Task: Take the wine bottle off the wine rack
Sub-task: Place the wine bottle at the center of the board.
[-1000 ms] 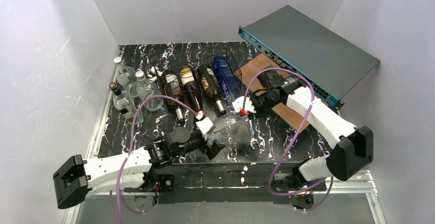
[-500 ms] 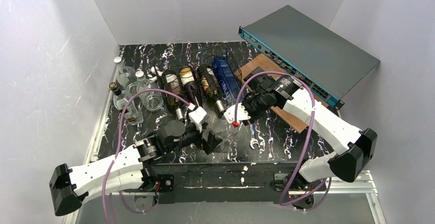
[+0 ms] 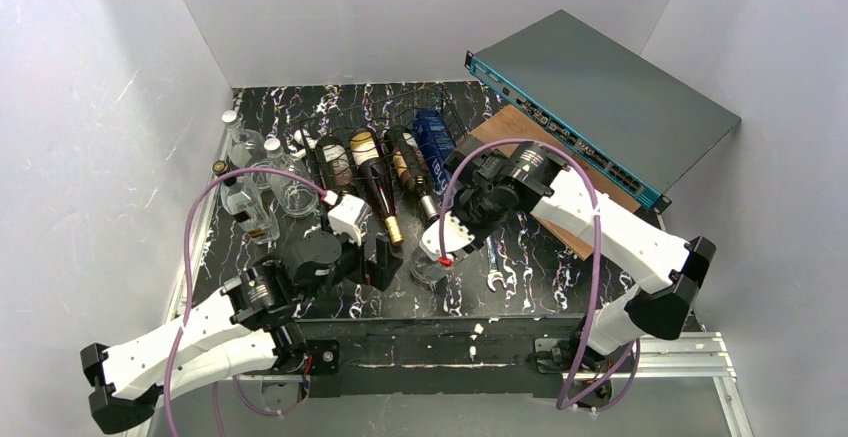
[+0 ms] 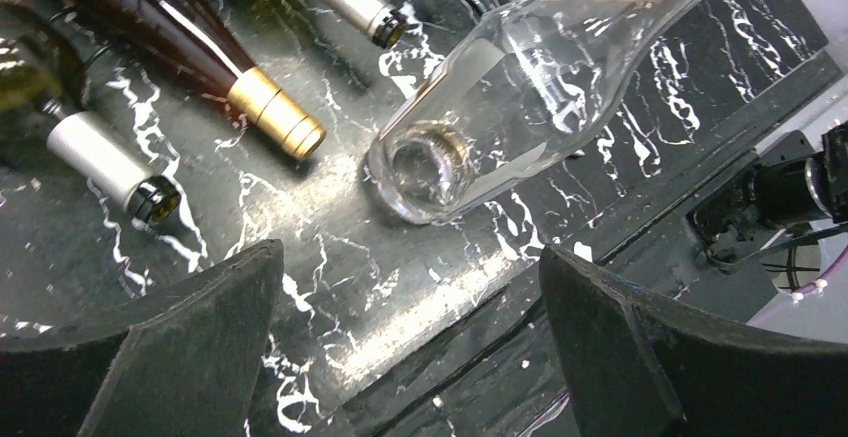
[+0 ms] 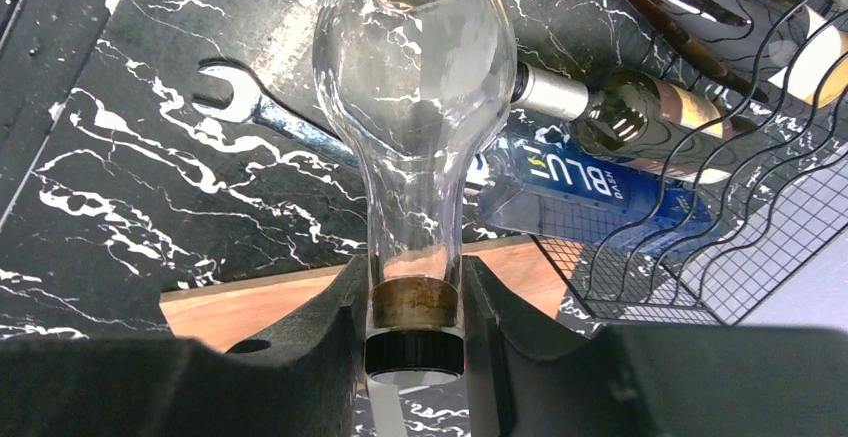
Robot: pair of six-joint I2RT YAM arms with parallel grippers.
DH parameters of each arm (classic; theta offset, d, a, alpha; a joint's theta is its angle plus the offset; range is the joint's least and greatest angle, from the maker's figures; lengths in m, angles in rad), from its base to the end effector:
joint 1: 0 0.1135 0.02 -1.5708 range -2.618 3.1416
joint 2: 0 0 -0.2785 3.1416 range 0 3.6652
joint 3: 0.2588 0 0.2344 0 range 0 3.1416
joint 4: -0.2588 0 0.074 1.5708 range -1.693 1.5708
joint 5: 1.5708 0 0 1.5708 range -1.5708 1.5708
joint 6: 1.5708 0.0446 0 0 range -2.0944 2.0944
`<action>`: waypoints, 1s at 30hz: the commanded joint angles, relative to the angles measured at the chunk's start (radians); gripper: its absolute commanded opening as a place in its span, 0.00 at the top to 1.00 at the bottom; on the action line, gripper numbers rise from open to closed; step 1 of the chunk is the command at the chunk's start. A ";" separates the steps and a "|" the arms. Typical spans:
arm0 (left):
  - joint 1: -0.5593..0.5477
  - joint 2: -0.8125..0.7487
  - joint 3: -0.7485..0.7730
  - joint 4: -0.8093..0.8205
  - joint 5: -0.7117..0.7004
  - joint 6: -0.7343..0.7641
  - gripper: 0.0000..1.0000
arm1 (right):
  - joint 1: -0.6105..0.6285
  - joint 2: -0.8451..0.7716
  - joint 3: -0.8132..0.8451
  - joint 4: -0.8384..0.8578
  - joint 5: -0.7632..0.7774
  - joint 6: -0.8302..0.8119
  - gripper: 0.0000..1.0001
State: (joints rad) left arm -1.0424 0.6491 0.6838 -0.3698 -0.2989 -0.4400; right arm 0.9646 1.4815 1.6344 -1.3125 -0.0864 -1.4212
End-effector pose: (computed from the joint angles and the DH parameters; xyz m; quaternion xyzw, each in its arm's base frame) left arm 0.0782 -0.1079 0.3113 0.1568 0.7953 -0.2972 0.5045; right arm 0.1434 0.2137 0.3761 -0.9123 0.3527 -0.0050 0.2082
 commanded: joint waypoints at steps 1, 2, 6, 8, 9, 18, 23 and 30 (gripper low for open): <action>0.004 -0.043 0.051 -0.135 -0.082 -0.051 0.02 | 0.054 0.006 0.129 0.026 0.008 -0.023 0.99; 0.005 -0.049 0.054 -0.145 -0.084 -0.051 0.02 | 0.069 0.019 0.148 0.018 0.004 -0.023 0.99; 0.004 -0.067 0.071 -0.176 -0.094 -0.054 0.02 | 0.131 0.066 0.180 0.012 0.006 -0.021 0.99; 0.005 -0.076 0.075 -0.188 -0.095 -0.057 0.02 | 0.164 0.089 0.178 0.022 0.019 -0.013 0.99; 0.005 -0.079 0.077 -0.192 -0.095 -0.057 0.02 | 0.179 0.096 0.174 0.027 0.026 -0.009 0.99; 0.004 -0.104 0.059 -0.205 -0.085 -0.061 0.02 | 0.234 0.132 0.172 0.031 0.057 0.008 0.89; 0.004 -0.103 0.050 -0.208 -0.063 -0.060 0.02 | 0.238 0.135 0.205 0.013 0.094 -0.005 0.95; 0.005 -0.089 0.046 -0.207 -0.049 -0.061 0.02 | 0.237 0.120 0.228 -0.021 0.181 -0.024 0.94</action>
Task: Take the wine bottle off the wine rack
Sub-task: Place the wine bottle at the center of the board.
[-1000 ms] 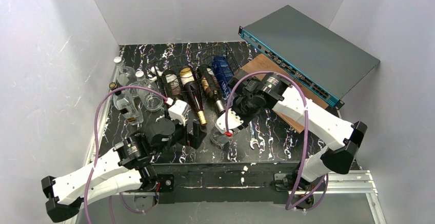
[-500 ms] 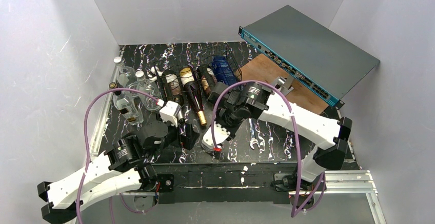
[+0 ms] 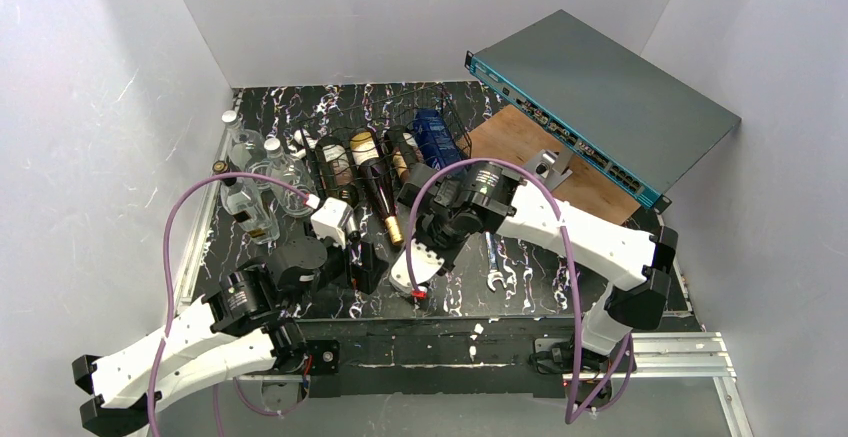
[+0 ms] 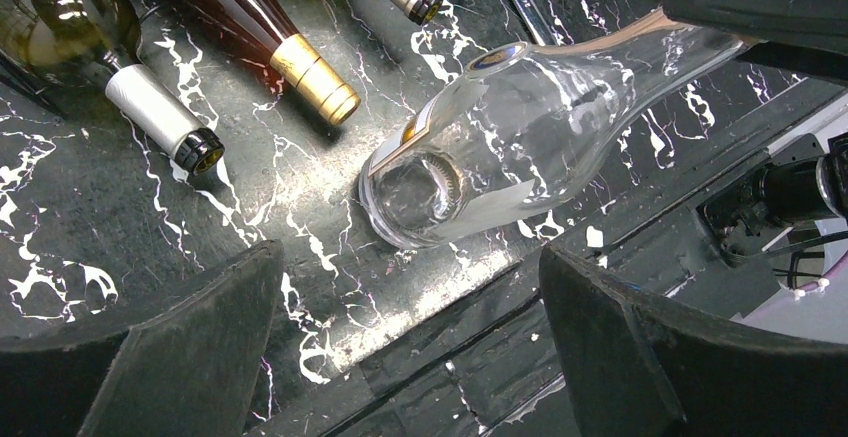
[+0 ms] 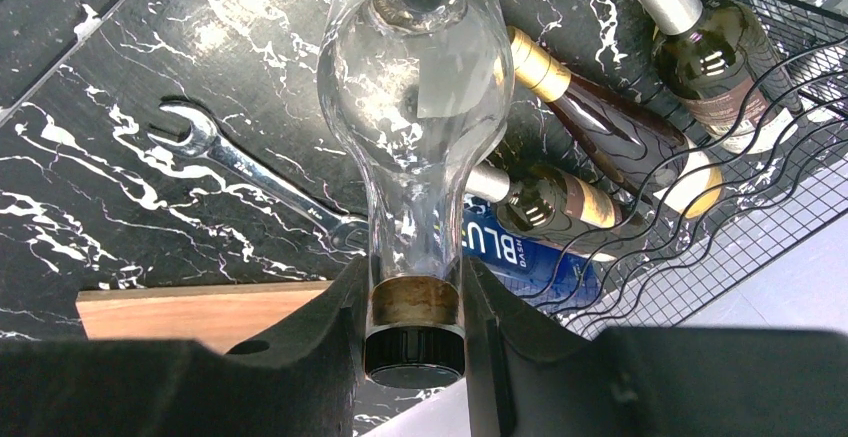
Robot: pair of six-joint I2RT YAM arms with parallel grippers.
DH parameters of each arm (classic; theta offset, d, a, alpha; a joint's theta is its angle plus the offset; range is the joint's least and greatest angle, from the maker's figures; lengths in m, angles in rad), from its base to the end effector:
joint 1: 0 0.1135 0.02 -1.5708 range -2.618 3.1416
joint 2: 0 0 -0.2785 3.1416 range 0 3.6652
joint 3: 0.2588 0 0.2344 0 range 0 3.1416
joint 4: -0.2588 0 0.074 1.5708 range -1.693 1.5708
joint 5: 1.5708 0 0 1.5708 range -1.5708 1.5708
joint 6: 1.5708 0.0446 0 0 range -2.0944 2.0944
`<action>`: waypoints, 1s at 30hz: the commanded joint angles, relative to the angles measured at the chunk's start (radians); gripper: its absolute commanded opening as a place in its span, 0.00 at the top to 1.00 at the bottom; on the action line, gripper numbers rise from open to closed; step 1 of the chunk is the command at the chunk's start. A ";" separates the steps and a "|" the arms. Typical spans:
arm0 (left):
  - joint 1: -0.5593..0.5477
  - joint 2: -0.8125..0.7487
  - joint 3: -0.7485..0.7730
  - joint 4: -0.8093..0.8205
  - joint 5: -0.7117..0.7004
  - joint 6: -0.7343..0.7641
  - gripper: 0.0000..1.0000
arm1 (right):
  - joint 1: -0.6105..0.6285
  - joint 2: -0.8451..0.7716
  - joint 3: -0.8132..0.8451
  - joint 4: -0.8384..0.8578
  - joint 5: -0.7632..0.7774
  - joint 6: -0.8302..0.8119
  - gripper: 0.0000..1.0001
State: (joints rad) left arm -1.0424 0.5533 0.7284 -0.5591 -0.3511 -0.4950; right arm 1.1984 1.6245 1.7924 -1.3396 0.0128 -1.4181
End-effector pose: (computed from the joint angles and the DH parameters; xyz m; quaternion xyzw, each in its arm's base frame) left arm 0.0653 -0.0814 0.3150 0.1266 0.8123 -0.2787 0.4964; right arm 0.1077 0.2740 0.3793 -0.9462 0.2556 -0.0280 0.1963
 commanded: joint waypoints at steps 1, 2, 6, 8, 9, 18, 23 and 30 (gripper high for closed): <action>0.004 0.010 0.001 -0.017 0.005 -0.007 0.02 | 0.002 -0.027 0.072 0.002 0.082 -0.029 0.93; 0.005 0.012 0.001 -0.015 0.007 -0.005 0.02 | 0.000 -0.031 0.074 -0.001 0.080 -0.029 0.92; 0.005 0.022 0.005 -0.012 0.015 -0.002 0.02 | -0.009 -0.044 0.083 -0.012 0.073 -0.031 0.90; 0.005 0.026 0.003 -0.012 0.017 -0.002 0.02 | -0.014 -0.045 0.092 -0.015 0.072 -0.032 0.89; 0.005 0.026 0.003 -0.010 0.018 -0.002 0.02 | -0.015 -0.045 0.097 -0.018 0.071 -0.032 0.88; 0.005 0.026 -0.007 0.000 0.027 -0.004 0.02 | -0.017 -0.026 0.124 -0.020 0.030 -0.032 0.77; 0.004 0.020 -0.020 0.011 0.033 -0.010 0.02 | -0.016 -0.006 0.147 -0.019 -0.004 -0.025 0.70; 0.005 0.019 -0.043 0.035 0.052 -0.022 0.02 | 0.002 0.018 0.148 -0.019 -0.003 -0.024 0.62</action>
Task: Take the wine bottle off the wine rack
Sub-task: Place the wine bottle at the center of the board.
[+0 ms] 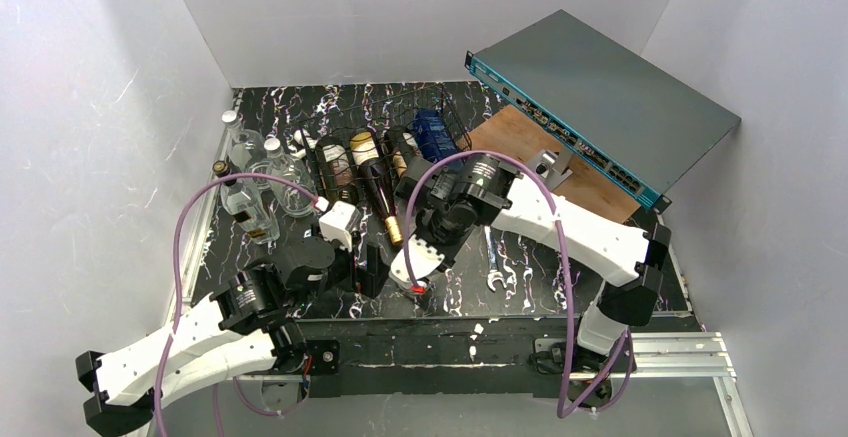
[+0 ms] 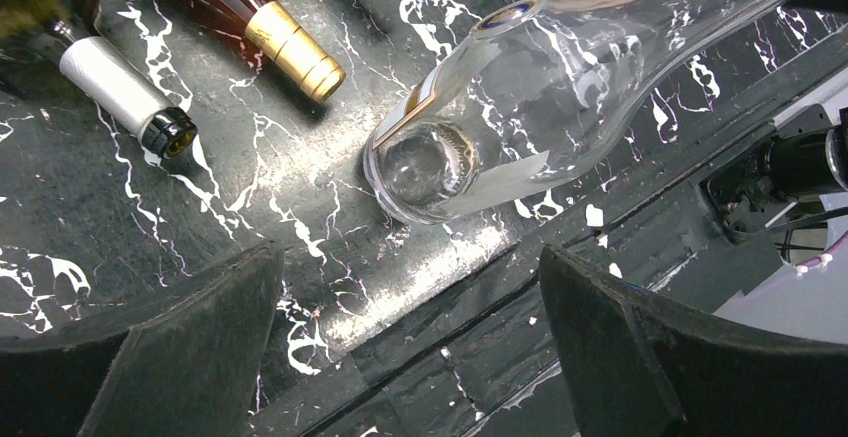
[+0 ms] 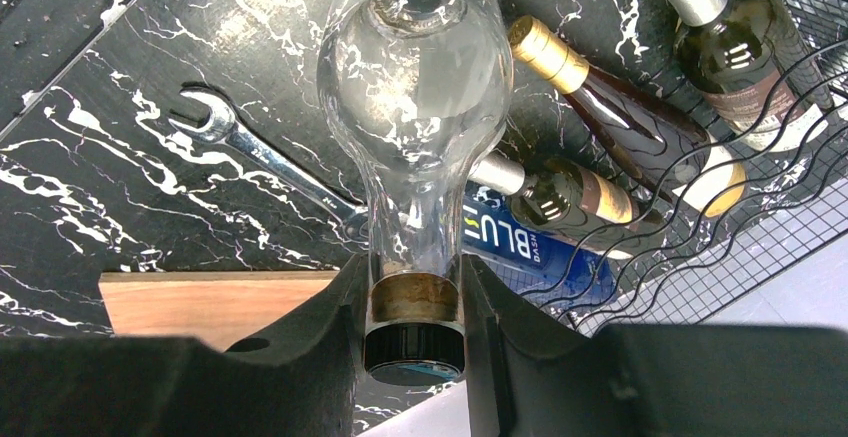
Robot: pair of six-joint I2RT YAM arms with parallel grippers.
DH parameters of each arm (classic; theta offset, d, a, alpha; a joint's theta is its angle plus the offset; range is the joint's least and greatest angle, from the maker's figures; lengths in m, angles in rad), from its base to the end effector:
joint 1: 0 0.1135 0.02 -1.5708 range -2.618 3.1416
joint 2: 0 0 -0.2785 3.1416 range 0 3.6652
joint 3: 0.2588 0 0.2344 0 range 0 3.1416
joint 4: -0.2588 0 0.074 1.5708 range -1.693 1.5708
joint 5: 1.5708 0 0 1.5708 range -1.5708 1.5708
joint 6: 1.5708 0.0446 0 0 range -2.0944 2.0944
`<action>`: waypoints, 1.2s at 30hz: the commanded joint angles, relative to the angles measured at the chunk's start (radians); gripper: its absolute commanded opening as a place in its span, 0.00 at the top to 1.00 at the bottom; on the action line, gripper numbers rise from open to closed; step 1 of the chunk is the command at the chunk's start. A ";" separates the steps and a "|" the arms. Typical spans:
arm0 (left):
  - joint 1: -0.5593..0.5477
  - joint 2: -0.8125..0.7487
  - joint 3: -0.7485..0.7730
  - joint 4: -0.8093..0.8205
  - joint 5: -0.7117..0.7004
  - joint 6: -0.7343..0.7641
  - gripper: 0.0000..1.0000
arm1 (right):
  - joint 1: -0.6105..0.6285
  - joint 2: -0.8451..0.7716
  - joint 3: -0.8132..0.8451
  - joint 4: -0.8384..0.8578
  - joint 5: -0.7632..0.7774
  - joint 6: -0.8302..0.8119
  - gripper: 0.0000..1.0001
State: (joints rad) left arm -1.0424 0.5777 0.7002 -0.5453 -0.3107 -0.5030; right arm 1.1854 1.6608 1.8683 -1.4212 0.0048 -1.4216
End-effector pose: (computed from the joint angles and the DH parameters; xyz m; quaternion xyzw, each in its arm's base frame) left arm 0.0675 -0.0885 0.3050 0.1401 0.8220 -0.2815 0.4748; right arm 0.1114 0.2741 0.3851 -0.9490 0.2603 -0.0233 0.1761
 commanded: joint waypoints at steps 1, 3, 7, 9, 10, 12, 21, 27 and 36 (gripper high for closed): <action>0.004 -0.003 -0.019 0.024 0.014 -0.015 0.02 | 0.018 -0.017 0.068 0.065 0.008 -0.018 0.61; 0.004 0.001 -0.033 0.034 0.020 -0.020 0.02 | 0.022 -0.015 0.059 0.069 0.013 -0.016 0.60; 0.004 0.015 -0.063 0.067 0.050 -0.027 0.02 | 0.028 -0.013 0.047 0.075 0.012 -0.007 0.56; 0.004 0.020 -0.073 0.088 0.068 -0.026 0.01 | 0.029 -0.013 0.045 0.078 0.011 -0.001 0.54; 0.005 0.021 -0.077 0.099 0.077 -0.019 0.01 | 0.029 -0.013 0.045 0.079 0.000 0.002 0.53; 0.004 0.019 -0.082 0.117 0.091 -0.009 0.01 | 0.031 -0.013 0.045 0.082 -0.009 0.007 0.51; 0.003 -0.013 -0.095 0.127 0.101 0.023 0.01 | 0.040 -0.004 0.060 0.091 -0.025 0.033 0.41; 0.004 -0.068 -0.095 0.117 0.120 0.079 0.01 | 0.039 -0.003 0.116 0.127 -0.066 0.118 0.20; 0.004 -0.096 -0.059 0.138 0.212 0.268 0.01 | -0.043 -0.058 0.104 0.220 -0.206 0.283 0.05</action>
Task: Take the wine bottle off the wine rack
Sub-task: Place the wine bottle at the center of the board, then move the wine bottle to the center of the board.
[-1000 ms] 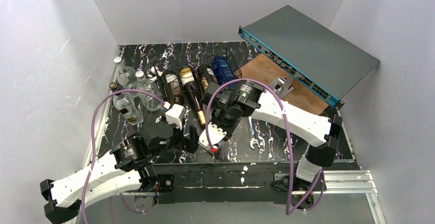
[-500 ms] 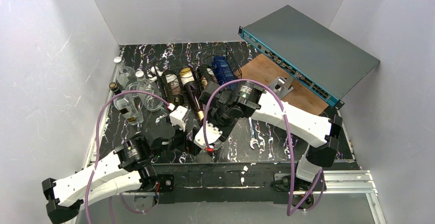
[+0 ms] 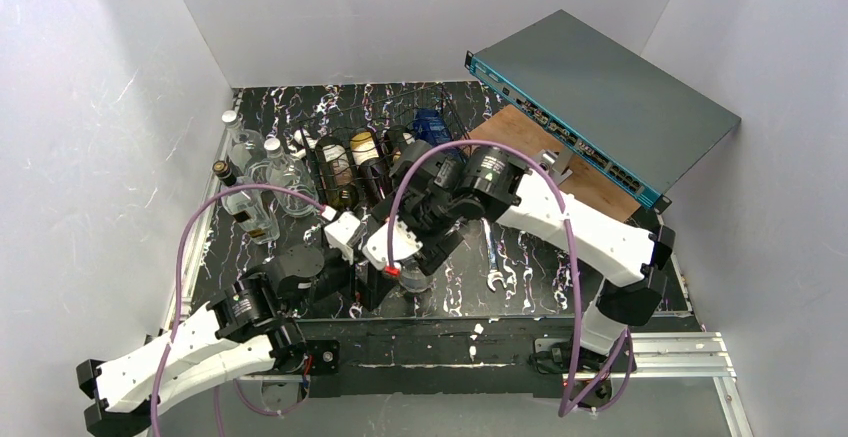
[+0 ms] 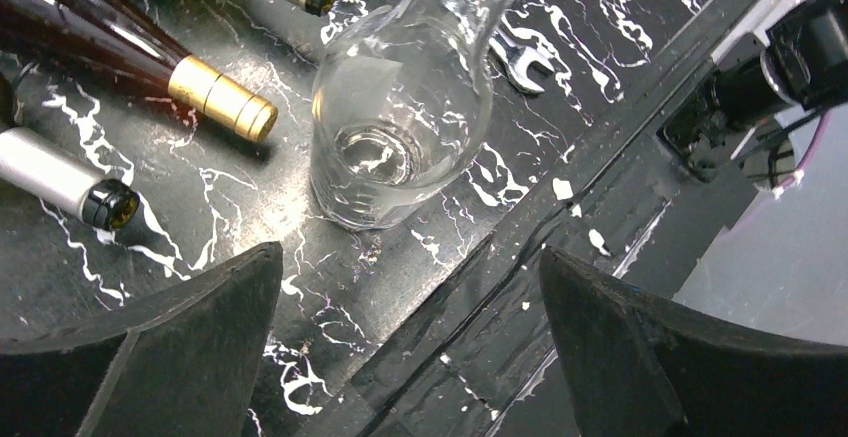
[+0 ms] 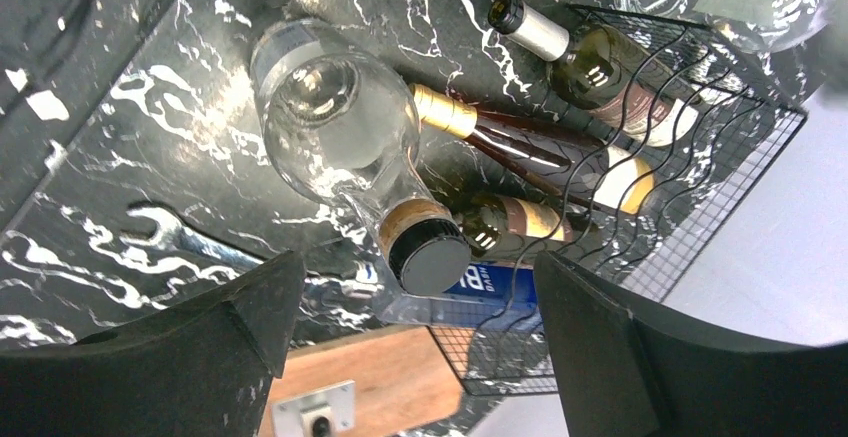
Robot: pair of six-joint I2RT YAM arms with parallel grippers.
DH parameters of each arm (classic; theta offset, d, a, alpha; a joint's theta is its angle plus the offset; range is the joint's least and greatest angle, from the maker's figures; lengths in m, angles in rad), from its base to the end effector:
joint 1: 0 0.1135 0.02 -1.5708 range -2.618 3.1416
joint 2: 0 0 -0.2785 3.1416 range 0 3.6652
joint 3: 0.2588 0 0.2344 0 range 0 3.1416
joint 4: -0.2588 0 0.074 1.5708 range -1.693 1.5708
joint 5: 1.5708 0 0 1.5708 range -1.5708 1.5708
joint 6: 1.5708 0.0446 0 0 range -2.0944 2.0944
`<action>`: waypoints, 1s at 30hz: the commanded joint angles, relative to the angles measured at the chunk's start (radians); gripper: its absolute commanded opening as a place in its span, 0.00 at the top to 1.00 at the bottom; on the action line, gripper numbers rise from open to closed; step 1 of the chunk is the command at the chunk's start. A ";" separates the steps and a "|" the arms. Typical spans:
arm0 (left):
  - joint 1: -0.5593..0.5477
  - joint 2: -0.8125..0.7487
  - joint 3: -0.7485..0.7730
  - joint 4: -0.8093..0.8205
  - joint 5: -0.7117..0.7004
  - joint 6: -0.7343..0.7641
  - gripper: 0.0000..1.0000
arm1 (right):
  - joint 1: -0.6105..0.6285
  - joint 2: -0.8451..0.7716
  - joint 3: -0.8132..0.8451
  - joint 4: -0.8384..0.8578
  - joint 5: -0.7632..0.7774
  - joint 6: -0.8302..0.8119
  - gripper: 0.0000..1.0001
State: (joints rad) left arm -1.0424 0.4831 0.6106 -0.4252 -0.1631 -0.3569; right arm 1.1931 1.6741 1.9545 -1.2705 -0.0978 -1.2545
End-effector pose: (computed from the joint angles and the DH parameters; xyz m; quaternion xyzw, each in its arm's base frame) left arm 0.0583 -0.0856 0.2966 0.2238 0.7711 -0.3314 0.4954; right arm 0.1120 0.2942 0.4119 -0.9047 0.3123 0.0380 0.2872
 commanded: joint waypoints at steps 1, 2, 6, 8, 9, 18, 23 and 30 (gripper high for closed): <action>0.003 0.001 0.033 0.031 0.089 0.156 0.01 | -0.061 -0.088 0.003 0.088 -0.118 0.145 0.04; 0.003 0.008 0.037 0.046 0.113 0.189 0.01 | -0.068 -0.105 -0.010 0.104 -0.126 0.180 0.04; 0.004 0.036 0.057 0.078 0.192 0.345 0.01 | -0.135 -0.190 -0.077 0.153 -0.207 0.276 0.02; 0.004 0.052 0.064 0.090 0.188 0.412 0.01 | -0.209 -0.234 -0.127 0.182 -0.278 0.310 0.02; 0.004 0.057 0.067 0.099 0.179 0.435 0.01 | -0.244 -0.261 -0.165 0.211 -0.305 0.328 0.02; 0.004 0.120 0.023 0.337 0.148 0.525 0.01 | -0.560 -0.505 -0.678 0.607 -0.575 0.576 0.02; 0.004 0.230 0.071 0.359 0.155 0.494 0.01 | -0.624 -0.544 -0.855 0.718 -0.676 0.617 0.02; 0.005 0.327 0.154 0.336 0.042 0.368 0.01 | -0.652 -0.557 -1.000 0.815 -0.729 0.613 0.02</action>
State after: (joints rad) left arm -1.0424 0.8055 0.7006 -0.1097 -0.0441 0.0906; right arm 0.5533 1.1507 0.9985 -0.5758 -0.7479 -0.6598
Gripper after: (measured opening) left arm 0.995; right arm 0.983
